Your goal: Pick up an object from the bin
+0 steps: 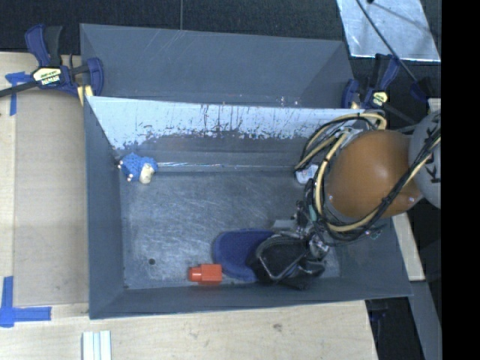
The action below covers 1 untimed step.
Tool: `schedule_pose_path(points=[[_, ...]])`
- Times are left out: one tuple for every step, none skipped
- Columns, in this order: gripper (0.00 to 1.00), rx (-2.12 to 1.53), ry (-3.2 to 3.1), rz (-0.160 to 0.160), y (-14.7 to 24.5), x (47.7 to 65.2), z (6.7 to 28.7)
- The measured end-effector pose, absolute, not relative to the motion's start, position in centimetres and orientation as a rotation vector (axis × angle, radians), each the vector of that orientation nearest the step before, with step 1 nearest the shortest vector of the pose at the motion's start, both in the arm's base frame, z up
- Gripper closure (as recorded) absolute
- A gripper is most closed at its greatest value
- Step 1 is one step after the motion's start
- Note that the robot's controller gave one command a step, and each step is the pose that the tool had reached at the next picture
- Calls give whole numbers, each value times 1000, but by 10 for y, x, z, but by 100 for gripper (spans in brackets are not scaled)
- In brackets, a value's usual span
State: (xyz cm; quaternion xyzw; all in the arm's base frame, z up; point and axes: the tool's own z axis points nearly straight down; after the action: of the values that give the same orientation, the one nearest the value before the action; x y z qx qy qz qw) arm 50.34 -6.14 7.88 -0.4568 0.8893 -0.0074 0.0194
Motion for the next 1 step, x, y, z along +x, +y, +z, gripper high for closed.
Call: schedule_pose_path(points=[[100, -1427, 2789, -7, -62, 505, 133]])
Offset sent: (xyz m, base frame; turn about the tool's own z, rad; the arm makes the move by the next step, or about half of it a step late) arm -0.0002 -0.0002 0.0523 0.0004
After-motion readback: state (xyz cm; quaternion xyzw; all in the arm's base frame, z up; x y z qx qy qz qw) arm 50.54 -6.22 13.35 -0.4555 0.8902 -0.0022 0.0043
